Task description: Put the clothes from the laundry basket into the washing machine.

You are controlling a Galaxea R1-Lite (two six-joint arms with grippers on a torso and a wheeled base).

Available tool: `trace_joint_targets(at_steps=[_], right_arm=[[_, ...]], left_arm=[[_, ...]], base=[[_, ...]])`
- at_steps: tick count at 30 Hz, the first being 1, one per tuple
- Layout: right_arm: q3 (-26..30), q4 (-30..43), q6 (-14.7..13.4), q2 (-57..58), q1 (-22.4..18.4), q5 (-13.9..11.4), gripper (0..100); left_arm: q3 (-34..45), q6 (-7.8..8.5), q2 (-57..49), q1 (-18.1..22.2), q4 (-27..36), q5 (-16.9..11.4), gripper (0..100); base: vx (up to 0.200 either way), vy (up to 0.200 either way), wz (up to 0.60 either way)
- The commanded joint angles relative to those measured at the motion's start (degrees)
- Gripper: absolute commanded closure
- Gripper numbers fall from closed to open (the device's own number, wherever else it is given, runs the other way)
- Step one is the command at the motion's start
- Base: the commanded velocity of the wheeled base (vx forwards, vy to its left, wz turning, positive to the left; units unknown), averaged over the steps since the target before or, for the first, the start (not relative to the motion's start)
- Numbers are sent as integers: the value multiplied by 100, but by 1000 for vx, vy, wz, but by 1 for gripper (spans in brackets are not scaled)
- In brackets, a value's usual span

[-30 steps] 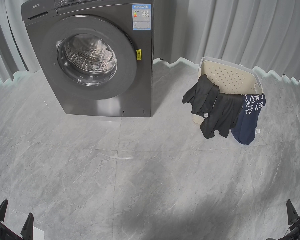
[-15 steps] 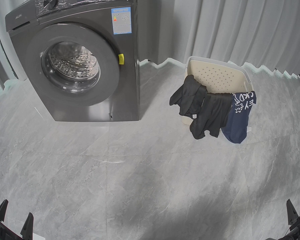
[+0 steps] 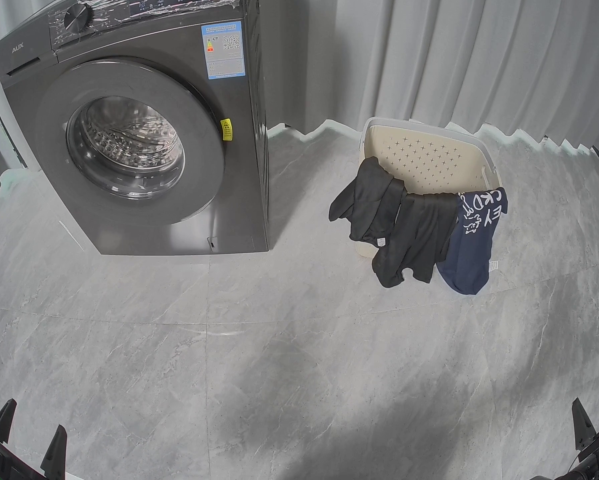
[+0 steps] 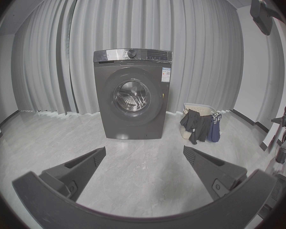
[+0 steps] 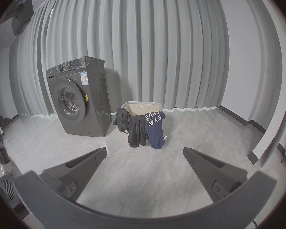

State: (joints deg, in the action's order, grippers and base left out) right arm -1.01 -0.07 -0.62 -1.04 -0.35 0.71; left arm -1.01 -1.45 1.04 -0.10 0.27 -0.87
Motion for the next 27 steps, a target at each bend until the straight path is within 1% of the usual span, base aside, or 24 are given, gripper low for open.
trace_joint_targets(at_steps=[1, 5, 27], right_arm=[[101, -1, 1, 60, 9, 0, 0], [101, -1, 1, 60, 0, 0, 0], [101, -1, 9, 60, 9, 0, 0]], left_arm=[[92, -4, -42, 1, 0, 7, 0], [92, 4, -42, 10, 0, 7, 0], [92, -4, -42, 1, 0, 7, 0]], base=[[0, 0, 0], [0, 0, 0], [0, -200, 0]])
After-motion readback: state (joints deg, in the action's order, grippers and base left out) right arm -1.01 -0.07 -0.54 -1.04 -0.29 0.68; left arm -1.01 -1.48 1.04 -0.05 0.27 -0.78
